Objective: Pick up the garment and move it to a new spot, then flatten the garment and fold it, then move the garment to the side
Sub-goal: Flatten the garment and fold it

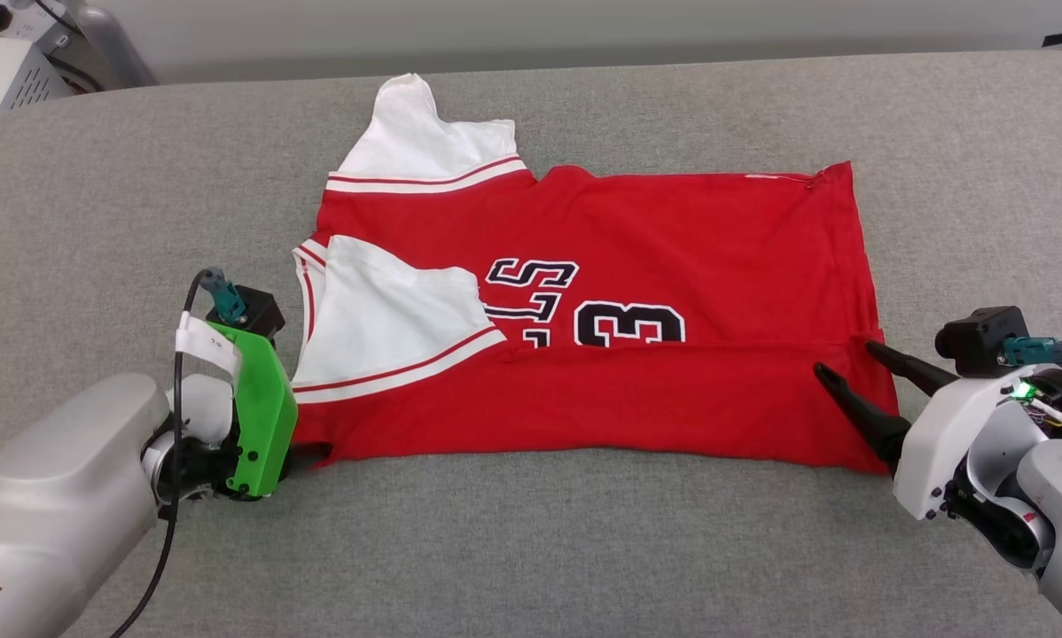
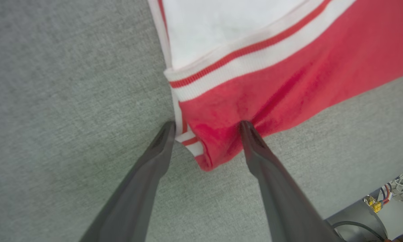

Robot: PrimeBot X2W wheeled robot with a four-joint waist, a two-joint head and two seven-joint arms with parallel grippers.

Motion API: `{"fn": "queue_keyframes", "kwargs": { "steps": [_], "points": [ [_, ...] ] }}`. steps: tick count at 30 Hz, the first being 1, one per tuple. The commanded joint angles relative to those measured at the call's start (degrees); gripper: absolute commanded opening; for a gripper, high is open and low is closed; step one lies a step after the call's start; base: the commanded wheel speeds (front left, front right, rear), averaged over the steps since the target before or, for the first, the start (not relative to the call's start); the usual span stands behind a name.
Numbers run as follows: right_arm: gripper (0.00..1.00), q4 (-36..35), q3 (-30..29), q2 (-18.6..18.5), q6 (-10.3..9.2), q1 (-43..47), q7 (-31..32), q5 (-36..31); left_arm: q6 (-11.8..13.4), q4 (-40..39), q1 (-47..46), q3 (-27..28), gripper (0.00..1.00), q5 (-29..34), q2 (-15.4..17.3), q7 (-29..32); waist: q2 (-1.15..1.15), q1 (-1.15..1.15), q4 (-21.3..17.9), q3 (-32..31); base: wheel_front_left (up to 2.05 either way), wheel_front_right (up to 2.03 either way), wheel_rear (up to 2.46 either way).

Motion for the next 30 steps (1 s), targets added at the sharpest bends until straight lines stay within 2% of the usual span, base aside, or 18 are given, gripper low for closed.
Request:
{"fn": "queue_keyframes", "kwargs": {
  "steps": [1, 2, 3, 7, 14, 17, 22, 26, 30],
  "points": [
    [1.00, 0.2, 0.0, 0.4, -0.05, -0.9, -0.3, 0.4, -0.2, 0.7, 3.3, -1.0, 0.91, -0.2, -1.6, -0.2, 0.00, 0.00, -0.1, 0.0, 0.00, 0.00, 0.00],
    [1.00, 0.1, -0.1, 0.3, -0.05, -1.1, -0.5, 0.4, -0.2, 0.9, 3.6, -1.1, 0.21, -0.1, -1.9, -0.6, 0.00, 0.00, 0.0, 0.0, 0.00, 0.00, 0.00],
    [1.00, 0.0, -0.2, 0.0, -0.05, -1.3, -0.8, 0.2, -0.2, 1.0, 3.9, -1.1, 0.00, -0.2, -2.1, -1.0, 0.00, 0.00, 0.1, -0.1, 0.00, 0.00, 0.00],
    [1.00, -0.7, -1.3, -1.3, -0.05, -2.1, -1.9, -1.2, -0.2, 0.2, 3.9, -1.0, 0.00, 0.2, -1.6, -4.3, 0.00, 0.00, 0.2, -1.0, 0.00, 0.00, 0.00],
    [1.00, -4.1, -4.7, -5.4, -0.05, -3.1, 1.1, -4.0, -0.2, -5.4, 2.8, -0.7, 0.00, 1.8, 2.2, -11.7, 0.00, 0.00, 0.6, -2.9, 0.00, 0.00, 0.00],
    [1.00, -7.5, -6.9, -8.0, -0.05, -3.1, 6.4, -5.4, -0.2, -8.4, 2.4, -0.7, 0.00, 2.7, 4.0, -14.8, 0.00, 0.00, 1.1, -3.5, 0.00, 0.00, 0.00],
    [1.00, -11.7, -9.2, -9.7, -0.05, -2.3, 15.0, -5.4, -0.2, -10.9, 2.2, -0.8, 0.00, 4.3, 5.3, -16.1, 0.00, 0.00, 1.6, -3.8, 0.00, 0.00, 0.00],
    [1.00, -13.7, -9.4, -9.7, -0.05, -0.9, 23.2, -4.4, -0.2, -11.6, 2.0, -0.8, 0.00, 5.0, 5.6, -16.7, 0.00, 0.00, 1.9, -3.8, 0.00, 0.00, 0.00],
    [1.00, -14.1, -9.8, -8.2, -0.05, 0.5, 27.3, -4.2, -0.2, -11.9, 1.6, -0.8, 0.00, 5.5, 5.5, -17.2, 0.00, 0.00, 2.2, -3.5, 0.00, 0.00, 0.00]
  ]
}}
